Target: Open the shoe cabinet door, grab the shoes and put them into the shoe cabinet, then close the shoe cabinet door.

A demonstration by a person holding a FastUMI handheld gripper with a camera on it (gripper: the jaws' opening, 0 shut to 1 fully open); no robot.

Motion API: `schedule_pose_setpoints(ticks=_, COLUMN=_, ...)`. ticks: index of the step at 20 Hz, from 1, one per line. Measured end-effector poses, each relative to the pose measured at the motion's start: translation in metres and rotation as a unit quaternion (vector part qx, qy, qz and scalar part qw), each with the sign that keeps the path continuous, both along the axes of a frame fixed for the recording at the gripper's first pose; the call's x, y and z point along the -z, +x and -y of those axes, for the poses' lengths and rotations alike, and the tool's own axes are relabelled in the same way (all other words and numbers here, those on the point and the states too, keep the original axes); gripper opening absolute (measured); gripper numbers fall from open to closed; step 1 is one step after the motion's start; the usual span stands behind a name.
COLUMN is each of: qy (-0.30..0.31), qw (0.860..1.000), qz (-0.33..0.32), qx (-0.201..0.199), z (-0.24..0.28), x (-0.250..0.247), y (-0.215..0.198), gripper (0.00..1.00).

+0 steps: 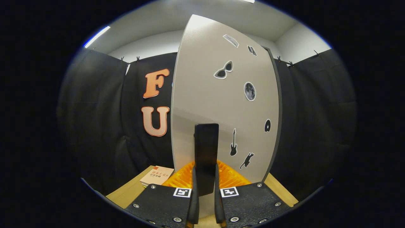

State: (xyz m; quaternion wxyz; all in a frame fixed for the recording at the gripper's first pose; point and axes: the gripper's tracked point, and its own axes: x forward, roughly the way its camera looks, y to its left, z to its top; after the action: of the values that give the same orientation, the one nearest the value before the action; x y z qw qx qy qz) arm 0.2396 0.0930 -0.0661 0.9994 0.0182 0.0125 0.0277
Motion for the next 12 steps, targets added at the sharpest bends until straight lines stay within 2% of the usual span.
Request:
schedule_pose_setpoints(ticks=5, qy=-0.003, qw=0.999, qz=0.006, qx=-0.037, z=0.028, x=0.002, y=-0.027, gripper=0.18)
schedule_pose_setpoints(ticks=12, qy=0.008, qw=0.998, qz=0.015, qx=-0.061, z=0.085, x=0.007, y=-0.053, gripper=0.18)
